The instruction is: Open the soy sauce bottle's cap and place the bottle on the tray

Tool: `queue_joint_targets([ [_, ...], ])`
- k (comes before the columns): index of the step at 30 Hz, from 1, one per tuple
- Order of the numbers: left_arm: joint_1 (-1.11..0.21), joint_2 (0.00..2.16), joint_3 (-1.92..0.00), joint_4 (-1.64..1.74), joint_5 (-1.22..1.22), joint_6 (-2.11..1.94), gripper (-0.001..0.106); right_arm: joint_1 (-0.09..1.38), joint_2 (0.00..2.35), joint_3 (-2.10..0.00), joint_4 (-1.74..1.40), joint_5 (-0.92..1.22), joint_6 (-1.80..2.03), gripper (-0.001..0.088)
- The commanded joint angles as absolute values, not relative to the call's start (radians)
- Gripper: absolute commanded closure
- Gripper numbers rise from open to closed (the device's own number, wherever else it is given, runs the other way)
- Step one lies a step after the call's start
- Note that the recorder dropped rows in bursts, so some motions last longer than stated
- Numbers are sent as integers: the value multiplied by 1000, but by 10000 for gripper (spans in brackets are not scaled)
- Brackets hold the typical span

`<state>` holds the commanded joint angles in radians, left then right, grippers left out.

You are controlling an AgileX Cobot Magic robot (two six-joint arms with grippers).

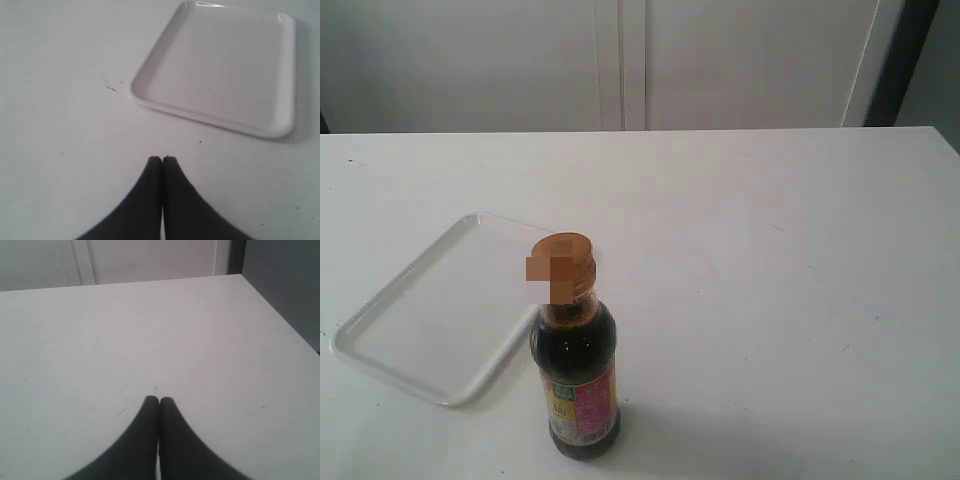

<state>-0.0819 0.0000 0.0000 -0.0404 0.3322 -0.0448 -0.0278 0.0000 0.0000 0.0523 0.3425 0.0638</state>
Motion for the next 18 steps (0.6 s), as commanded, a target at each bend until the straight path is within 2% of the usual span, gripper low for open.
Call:
queue_joint_targets([
  [10, -82, 0, 0, 17, 261, -45, 1053, -28, 0, 0, 52, 342, 64, 868],
  [18, -82, 0, 0, 17, -79, -45, 1053, -28, 0, 0, 52, 342, 64, 868],
])
